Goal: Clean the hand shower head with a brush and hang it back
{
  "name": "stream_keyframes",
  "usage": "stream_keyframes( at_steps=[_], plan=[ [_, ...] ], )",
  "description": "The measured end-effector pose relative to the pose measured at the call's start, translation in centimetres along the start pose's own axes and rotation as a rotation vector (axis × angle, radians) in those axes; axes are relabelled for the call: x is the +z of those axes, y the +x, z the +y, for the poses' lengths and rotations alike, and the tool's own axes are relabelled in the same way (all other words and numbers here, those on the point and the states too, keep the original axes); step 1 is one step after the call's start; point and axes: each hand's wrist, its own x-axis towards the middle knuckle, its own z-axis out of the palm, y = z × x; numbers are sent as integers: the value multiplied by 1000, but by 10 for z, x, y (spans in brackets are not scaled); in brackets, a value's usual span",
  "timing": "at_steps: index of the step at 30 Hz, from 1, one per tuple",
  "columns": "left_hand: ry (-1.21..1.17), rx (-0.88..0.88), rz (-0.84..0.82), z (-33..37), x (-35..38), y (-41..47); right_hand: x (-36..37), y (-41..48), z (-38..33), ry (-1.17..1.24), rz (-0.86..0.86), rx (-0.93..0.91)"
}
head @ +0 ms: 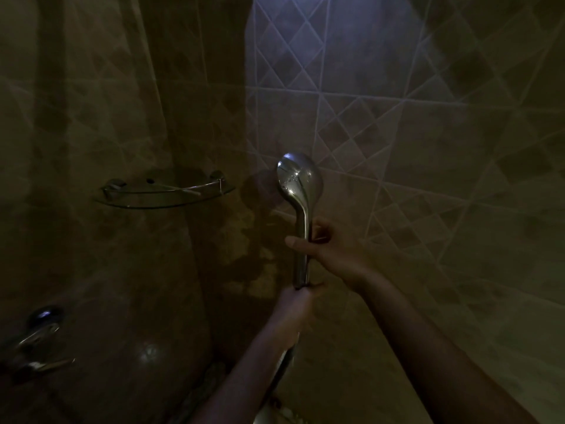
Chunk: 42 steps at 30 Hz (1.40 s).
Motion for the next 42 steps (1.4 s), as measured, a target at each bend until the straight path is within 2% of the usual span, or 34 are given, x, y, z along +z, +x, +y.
stream_keyframes(
  at_steps=[3, 7, 9, 15, 17, 21, 23, 31, 37, 42],
  plan=[
    [2, -9, 1, -2, -2, 2, -3, -1, -1, 12, 22, 58],
    [3, -6, -29, -7, -3, 0, -12, -6, 0, 235, -218, 111],
    [4, -1, -9, -10, -4, 0, -12, -8, 0, 273, -268, 107],
    [2, -3, 32, -14, -4, 4, -5, -9, 2, 89, -130, 32],
    [-7, 2, 17, -14, -4, 4, -4, -8, 2, 131, -113, 40],
    [-9, 16, 1, -19, -7, 7, -6, -9, 2, 350, -230, 82],
    [0, 27, -2, -19, -6, 7, -6, -9, 4, 372, -258, 87],
    [-2, 6, 12, -17, -8, 10, -2, -7, 8, -40, -3, -33],
    [2, -9, 19, -20, -10, 11, -5, -3, 14, 162, -133, 88],
    [7, -7, 28, -26, -14, 16, 3, -5, 15, 96, -100, 57]
  ],
)
